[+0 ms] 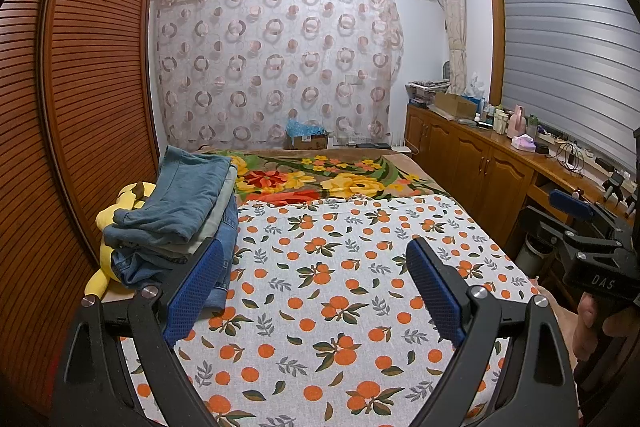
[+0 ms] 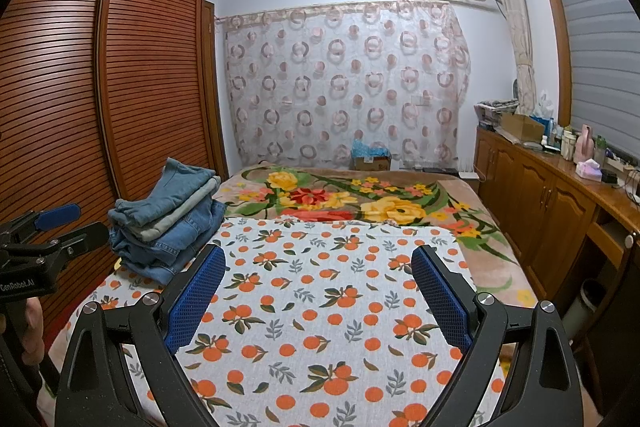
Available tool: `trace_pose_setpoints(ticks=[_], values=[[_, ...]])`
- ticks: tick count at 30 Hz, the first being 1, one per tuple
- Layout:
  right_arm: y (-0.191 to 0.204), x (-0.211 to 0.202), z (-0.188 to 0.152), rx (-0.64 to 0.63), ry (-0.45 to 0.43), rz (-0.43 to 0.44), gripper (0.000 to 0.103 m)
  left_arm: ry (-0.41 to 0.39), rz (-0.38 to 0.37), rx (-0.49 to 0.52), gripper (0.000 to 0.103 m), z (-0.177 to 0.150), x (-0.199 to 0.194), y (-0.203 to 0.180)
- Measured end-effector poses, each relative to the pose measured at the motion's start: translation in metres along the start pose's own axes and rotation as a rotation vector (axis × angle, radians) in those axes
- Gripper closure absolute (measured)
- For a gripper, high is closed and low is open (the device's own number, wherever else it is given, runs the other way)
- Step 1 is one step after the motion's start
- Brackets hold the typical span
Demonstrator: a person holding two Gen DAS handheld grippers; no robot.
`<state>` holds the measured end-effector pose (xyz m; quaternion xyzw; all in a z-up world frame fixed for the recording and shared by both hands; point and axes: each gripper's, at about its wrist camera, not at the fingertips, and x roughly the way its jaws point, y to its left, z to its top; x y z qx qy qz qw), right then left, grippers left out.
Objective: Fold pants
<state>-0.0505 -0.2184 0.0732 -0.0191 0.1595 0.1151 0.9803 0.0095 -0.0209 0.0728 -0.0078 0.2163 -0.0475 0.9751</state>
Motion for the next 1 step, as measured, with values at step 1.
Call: trace_pose_setpoints(ticks=[1], values=[[0.0, 0.0, 0.0, -0.001, -0.001, -0.001, 0.008, 0.0, 0.0, 0.0, 0.01, -0.0003, 0.0011, 0.0005]])
